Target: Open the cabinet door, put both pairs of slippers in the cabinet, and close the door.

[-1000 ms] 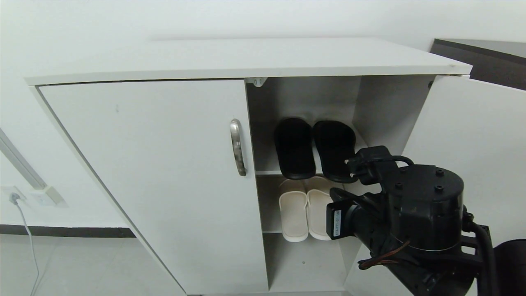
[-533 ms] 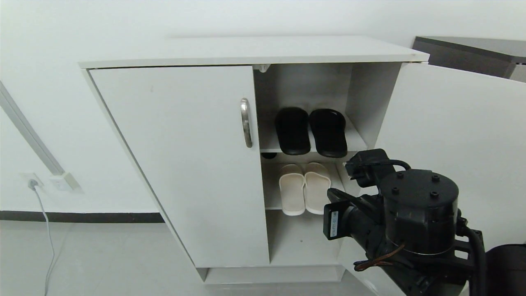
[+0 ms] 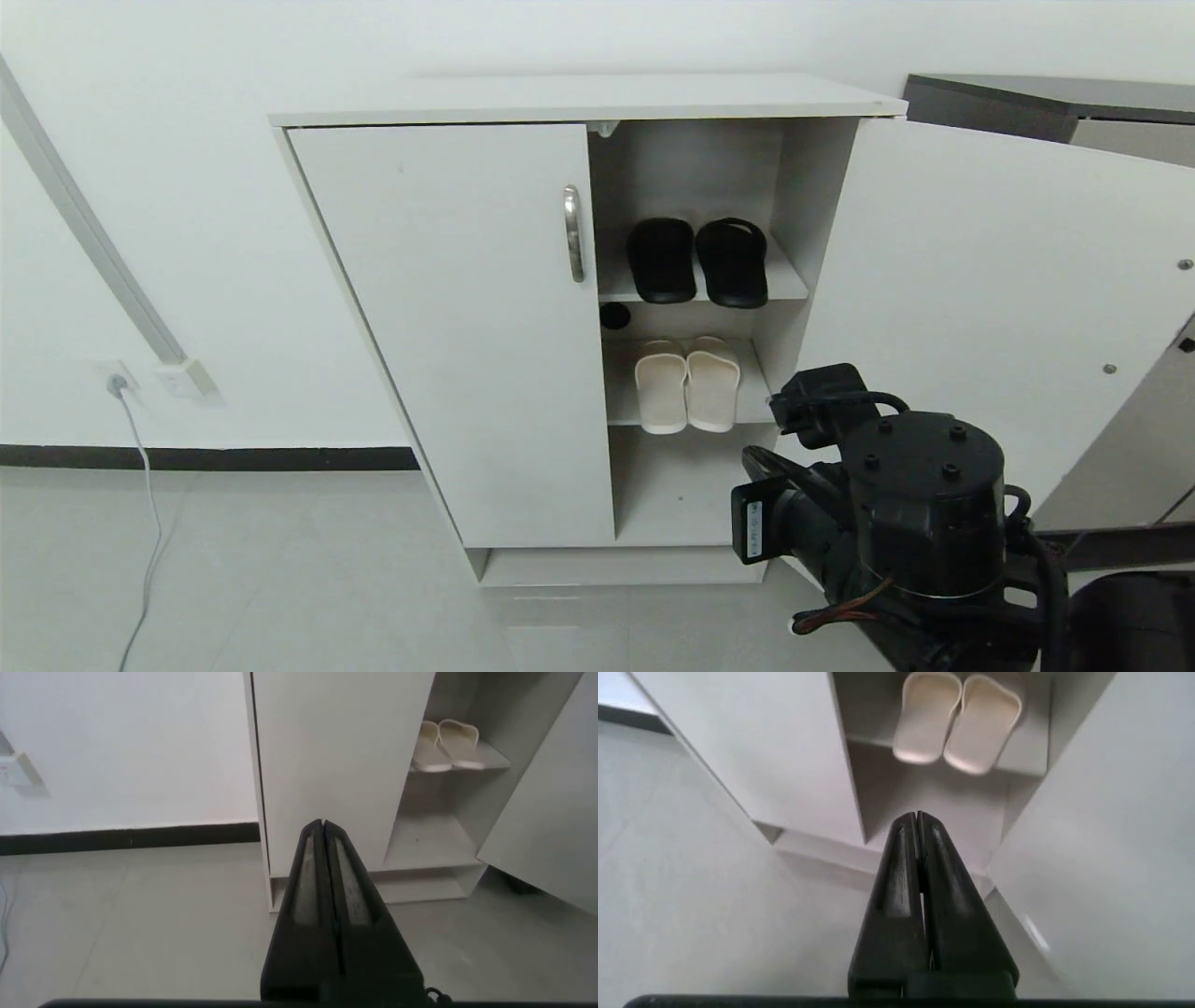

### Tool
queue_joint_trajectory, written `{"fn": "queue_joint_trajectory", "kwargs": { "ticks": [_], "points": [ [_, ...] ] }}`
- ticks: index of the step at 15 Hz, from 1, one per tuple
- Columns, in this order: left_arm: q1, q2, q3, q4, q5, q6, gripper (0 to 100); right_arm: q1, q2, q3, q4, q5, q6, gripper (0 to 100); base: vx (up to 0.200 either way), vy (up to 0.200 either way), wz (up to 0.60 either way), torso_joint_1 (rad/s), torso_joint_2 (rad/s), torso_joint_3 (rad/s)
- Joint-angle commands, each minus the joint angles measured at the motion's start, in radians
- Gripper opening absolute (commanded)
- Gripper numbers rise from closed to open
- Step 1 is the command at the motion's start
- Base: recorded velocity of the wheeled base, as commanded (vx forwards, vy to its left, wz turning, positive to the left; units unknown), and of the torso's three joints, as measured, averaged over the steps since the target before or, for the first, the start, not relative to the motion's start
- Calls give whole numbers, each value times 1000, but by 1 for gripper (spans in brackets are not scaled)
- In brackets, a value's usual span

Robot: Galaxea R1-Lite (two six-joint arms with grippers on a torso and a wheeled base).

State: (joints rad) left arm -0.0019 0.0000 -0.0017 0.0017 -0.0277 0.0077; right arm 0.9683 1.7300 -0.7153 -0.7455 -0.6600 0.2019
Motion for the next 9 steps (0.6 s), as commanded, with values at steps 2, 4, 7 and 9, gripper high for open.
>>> {"fn": "queue_joint_trajectory", "kwargs": {
  "ticks": [2,4,7,9],
  "points": [
    [0,0,0,0,0,0,0,0,13,2,0,0,1,0,0,0,0,0,0,0],
    [0,0,0,0,0,0,0,0,11,2,0,0,1,0,0,0,0,0,0,0],
    [0,2,0,0,0,0,0,0,11,2,0,0,1,0,0,0,0,0,0,0],
    [0,0,0,0,0,0,0,-2,11,2,0,0,1,0,0,0,0,0,0,0]
  ]
}}
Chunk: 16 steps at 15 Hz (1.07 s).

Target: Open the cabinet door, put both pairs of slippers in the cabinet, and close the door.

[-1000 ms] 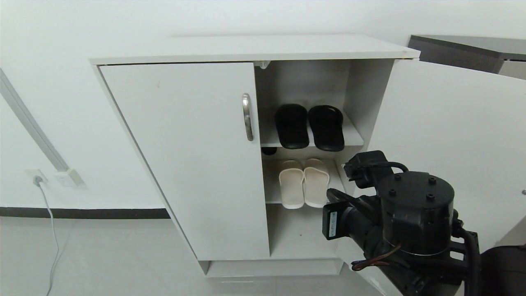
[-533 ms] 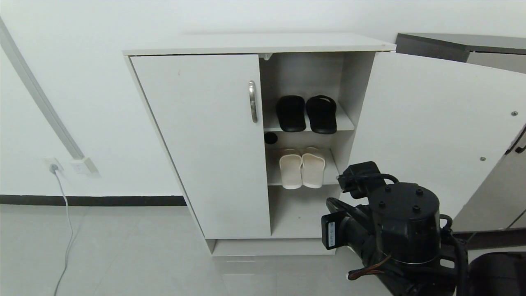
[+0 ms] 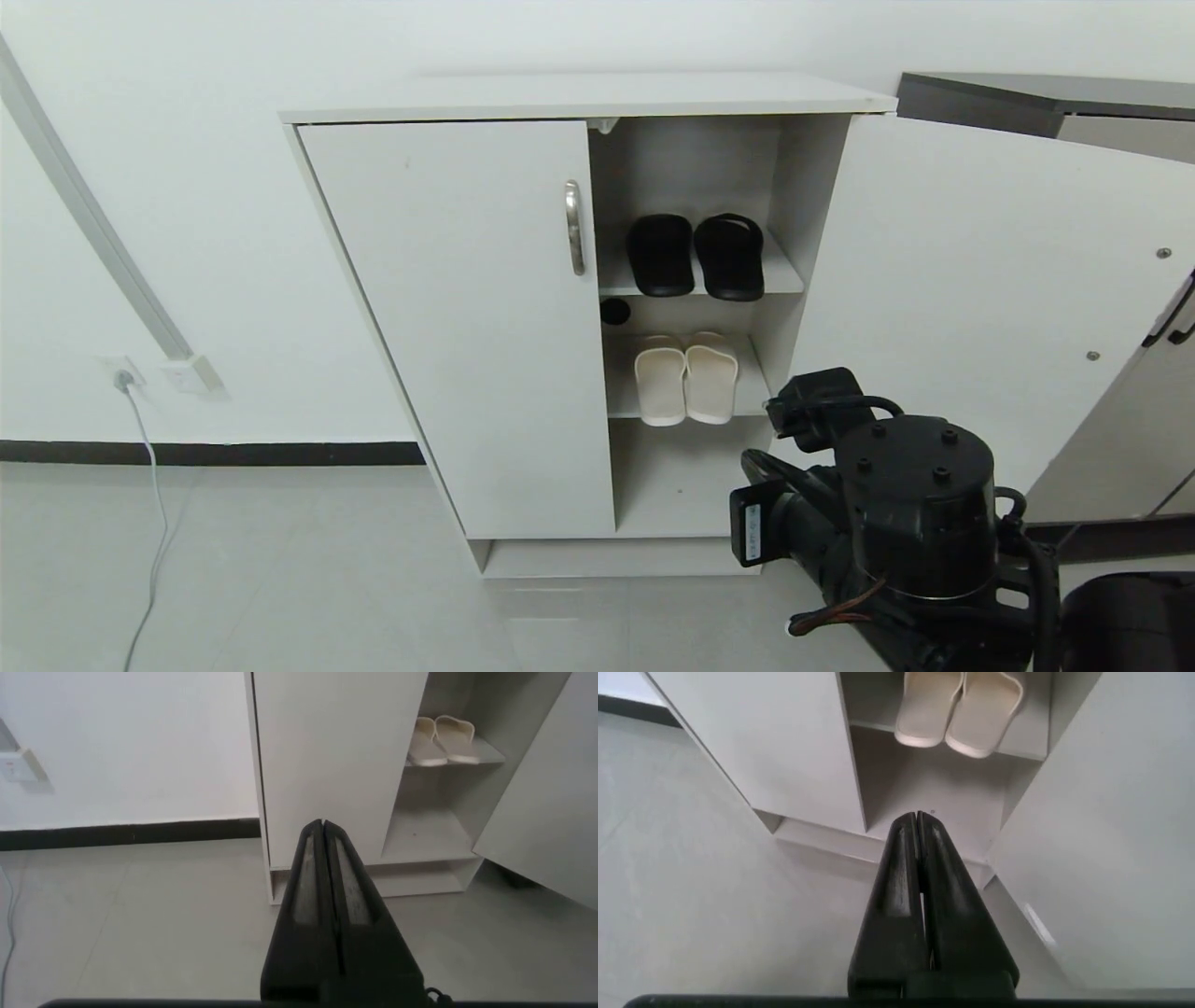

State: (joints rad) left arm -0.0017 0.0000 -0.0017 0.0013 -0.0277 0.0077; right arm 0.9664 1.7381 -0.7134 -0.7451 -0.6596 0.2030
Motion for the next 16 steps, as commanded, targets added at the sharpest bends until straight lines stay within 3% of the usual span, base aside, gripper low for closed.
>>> {"fn": "queue_joint_trajectory", "kwargs": {
  "ticks": [1,5,16],
  "points": [
    [0,0,0,0,0,0,0,0,3,0,0,0,1,0,0,0,0,0,0,0],
    [0,2,0,0,0,0,0,-2,3,0,-2,0,4,0,0,0,0,4,-57,-95],
    [0,2,0,0,0,0,0,-8,5,0,-23,-2,0,0,0,0,0,93,-443,-341]
  ]
}}
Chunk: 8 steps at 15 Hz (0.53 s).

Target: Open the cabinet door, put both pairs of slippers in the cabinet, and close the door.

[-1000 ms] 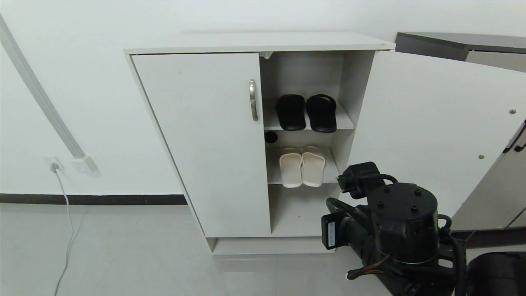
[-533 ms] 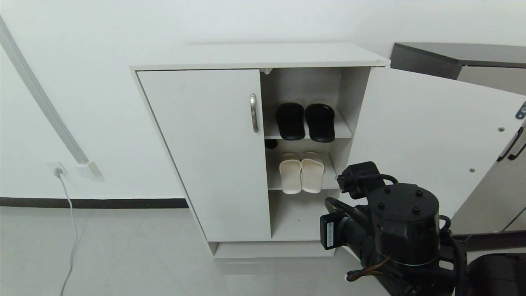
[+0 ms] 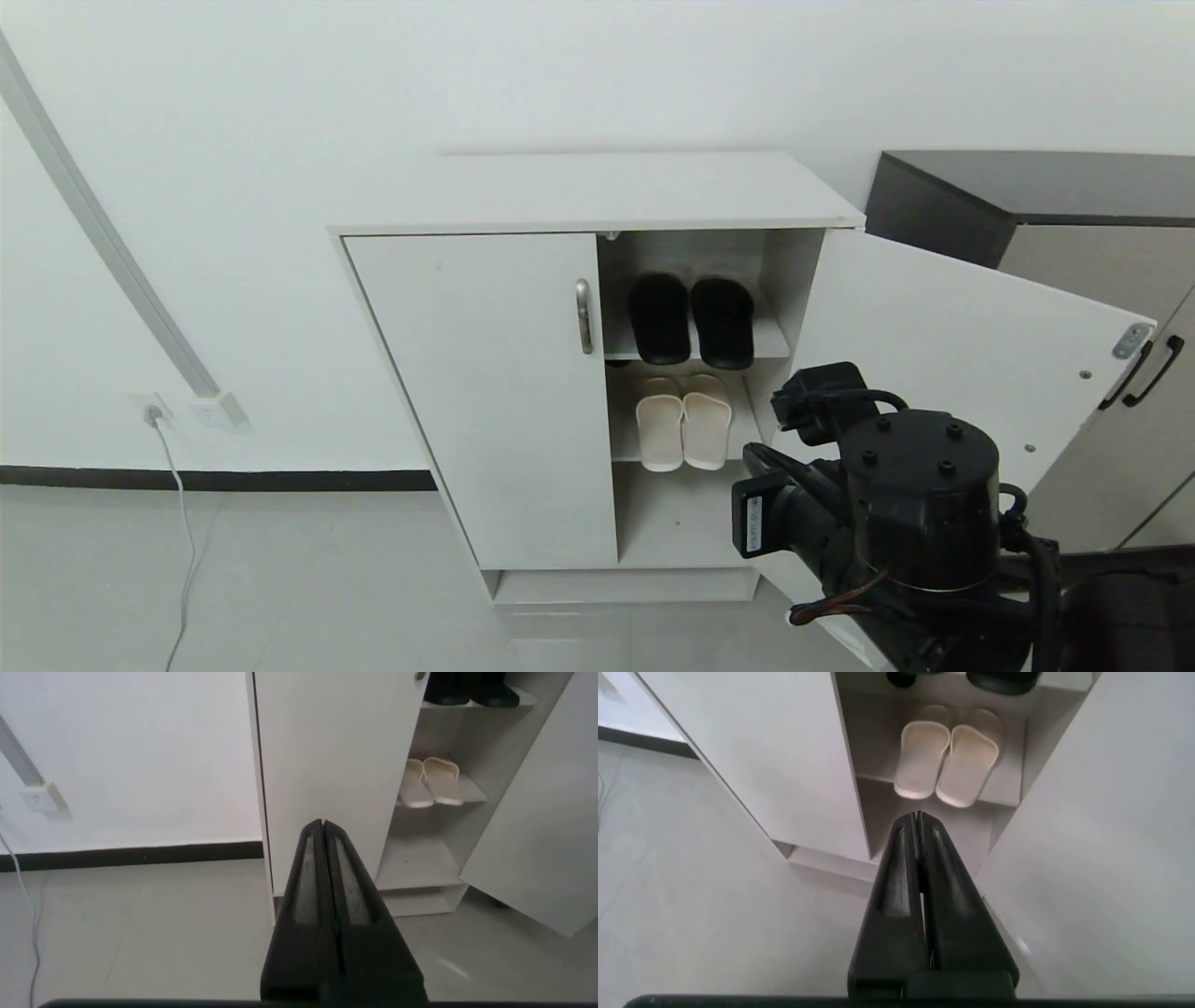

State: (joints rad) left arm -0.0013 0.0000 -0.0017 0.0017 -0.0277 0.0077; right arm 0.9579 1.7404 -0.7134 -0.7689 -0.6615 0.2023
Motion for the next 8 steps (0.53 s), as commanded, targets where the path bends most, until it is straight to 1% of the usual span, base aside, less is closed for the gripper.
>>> {"fn": "queue_joint_trajectory", "kwargs": {
  "ticks": [1,8],
  "points": [
    [0,2,0,0,0,0,0,-1,2,0,0,0,0,0,0,0,0,154,-471,-325],
    [0,0,0,0,0,0,0,1,2,8,0,0,0,0,0,0,0,182,-494,-316]
  ]
}}
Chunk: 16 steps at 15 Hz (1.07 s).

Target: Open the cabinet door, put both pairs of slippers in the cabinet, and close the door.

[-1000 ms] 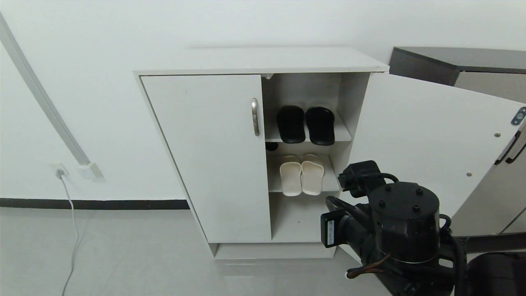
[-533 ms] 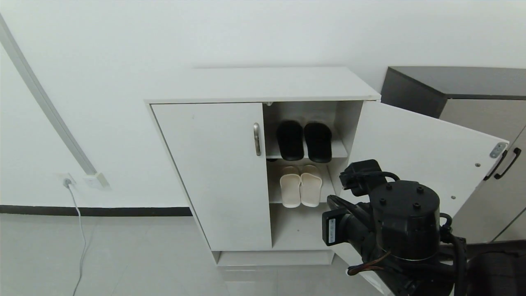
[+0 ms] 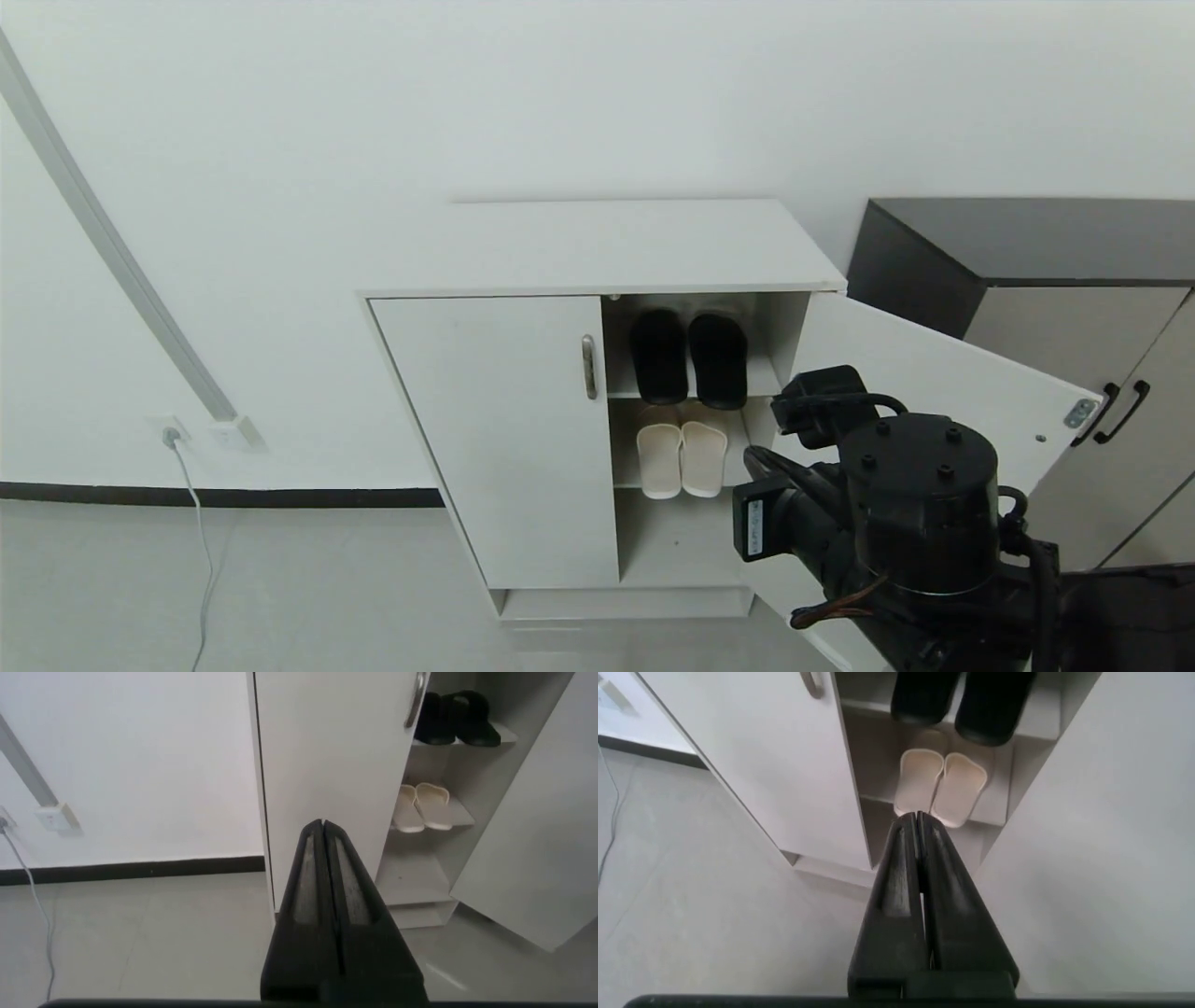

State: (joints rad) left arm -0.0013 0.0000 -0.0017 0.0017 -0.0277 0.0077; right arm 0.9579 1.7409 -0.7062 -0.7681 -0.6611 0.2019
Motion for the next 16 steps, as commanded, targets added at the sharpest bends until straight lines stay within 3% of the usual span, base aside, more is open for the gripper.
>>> {"fn": "queue_joint_trajectory", "kwargs": {
  "ticks": [1,12,16],
  "points": [
    [0,0,0,0,0,0,0,1,2,1,0,0,1,0,0,0,0,217,-525,-325],
    [0,0,0,0,0,0,0,1,-3,24,0,3,-24,0,0,0,0,240,-562,-325],
    [0,0,0,0,0,0,0,1,-1,30,0,9,-26,0,0,0,0,58,-125,-65]
  ]
}}
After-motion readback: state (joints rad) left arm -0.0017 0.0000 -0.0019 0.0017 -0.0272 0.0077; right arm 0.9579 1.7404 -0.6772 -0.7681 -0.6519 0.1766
